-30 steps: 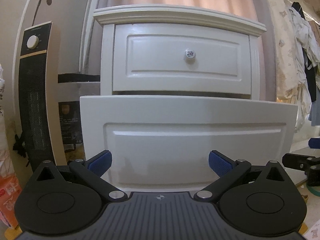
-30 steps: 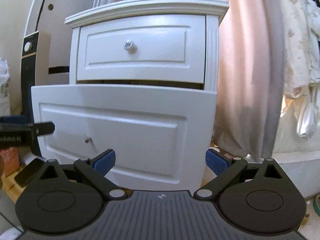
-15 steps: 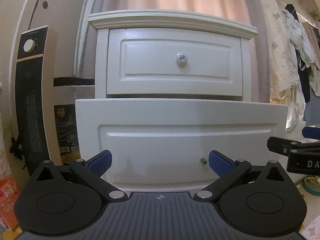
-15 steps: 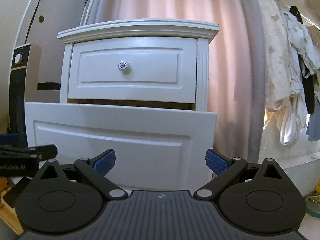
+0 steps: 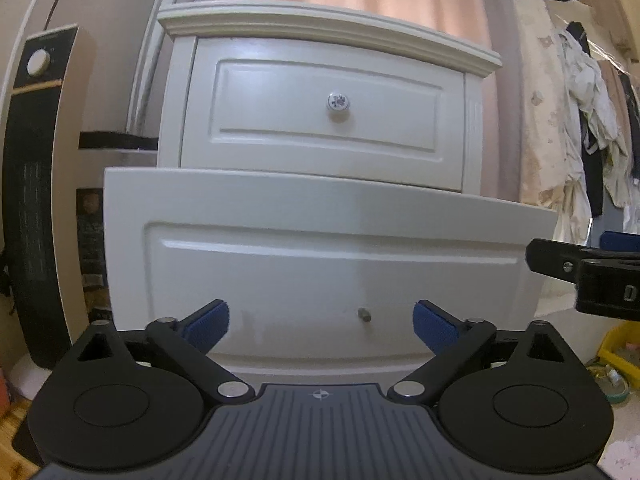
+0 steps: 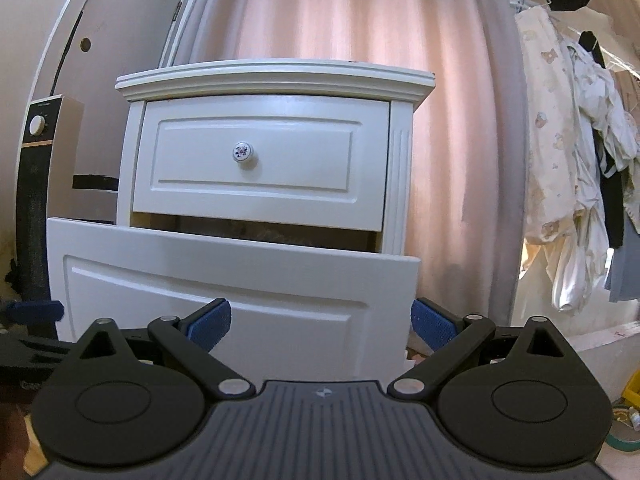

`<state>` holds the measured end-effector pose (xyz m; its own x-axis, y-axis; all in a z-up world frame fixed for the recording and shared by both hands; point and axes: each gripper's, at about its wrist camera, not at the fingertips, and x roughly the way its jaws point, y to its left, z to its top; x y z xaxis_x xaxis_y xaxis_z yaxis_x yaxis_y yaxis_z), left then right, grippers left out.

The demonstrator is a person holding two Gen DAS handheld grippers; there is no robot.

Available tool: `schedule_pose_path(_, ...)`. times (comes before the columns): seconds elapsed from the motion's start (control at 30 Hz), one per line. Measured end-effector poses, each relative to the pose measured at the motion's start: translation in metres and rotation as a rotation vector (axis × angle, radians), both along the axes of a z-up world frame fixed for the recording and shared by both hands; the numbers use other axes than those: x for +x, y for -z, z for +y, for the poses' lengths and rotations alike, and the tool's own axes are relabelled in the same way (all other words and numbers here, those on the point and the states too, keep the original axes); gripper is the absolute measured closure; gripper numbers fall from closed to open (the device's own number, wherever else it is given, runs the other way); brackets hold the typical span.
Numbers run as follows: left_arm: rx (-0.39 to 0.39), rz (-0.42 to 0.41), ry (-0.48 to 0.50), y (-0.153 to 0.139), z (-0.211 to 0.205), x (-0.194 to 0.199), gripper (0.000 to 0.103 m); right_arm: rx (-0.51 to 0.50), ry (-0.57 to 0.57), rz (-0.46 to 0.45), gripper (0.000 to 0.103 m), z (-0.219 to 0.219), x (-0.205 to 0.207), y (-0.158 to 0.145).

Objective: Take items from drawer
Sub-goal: 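Close the left gripper on the lower drawer's small metal knob, then push the lower drawer shut by its knob with the left gripper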

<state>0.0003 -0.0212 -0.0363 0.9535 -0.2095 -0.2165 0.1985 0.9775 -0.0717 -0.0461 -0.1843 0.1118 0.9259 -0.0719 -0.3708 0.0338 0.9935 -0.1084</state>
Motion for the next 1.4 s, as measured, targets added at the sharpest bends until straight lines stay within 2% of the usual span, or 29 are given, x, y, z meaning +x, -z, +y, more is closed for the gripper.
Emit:
schedule_pose_path(0.07,0.015,0.002,-0.018,0.002,-0.007,0.005,0.015,-0.007,0.001,0.0,0.0,-0.001,-0.001,-0.001)
schedule_pose_path(0.13,0.043,-0.005,-0.039,0.003,-0.015,0.009,0.027,-0.014,0.003,-0.002,0.0,-0.002,-0.002,-0.002)
schedule_pose_path(0.4,0.075,-0.031,-0.04,0.008,-0.037,0.015,0.035,-0.01,-0.003,-0.008,0.0,-0.005,-0.004,-0.006)
schedule_pose_path(0.5,0.046,-0.022,-0.049,0.012,-0.039,0.019,0.036,-0.014,-0.005,-0.009,0.0,-0.005,-0.004,-0.006)
schedule_pose_path(0.57,0.043,-0.008,-0.053,0.016,-0.042,0.021,0.04,-0.023,-0.013,-0.007,0.0,-0.003,-0.004,-0.007)
schedule_pose_path(0.67,0.045,-0.01,-0.065,0.022,-0.047,0.023,0.055,-0.042,-0.027,-0.009,0.0,0.0,-0.006,-0.007)
schedule_pose_path(0.73,0.042,-0.024,-0.073,0.025,-0.049,0.023,0.082,-0.043,-0.028,-0.006,0.0,-0.001,-0.006,-0.007)
schedule_pose_path(0.83,0.045,-0.019,-0.062,0.028,-0.054,0.025,0.095,-0.042,-0.029,-0.001,0.0,-0.001,-0.006,-0.007)
schedule_pose_path(1.1,0.054,-0.02,-0.065,0.03,-0.059,0.025,0.097,-0.042,-0.028,-0.003,0.0,-0.001,-0.006,-0.008)
schedule_pose_path(1.4,0.077,-0.02,-0.069,0.029,-0.067,0.051,0.097,-0.037,-0.033,-0.004,0.0,0.002,-0.005,-0.008)
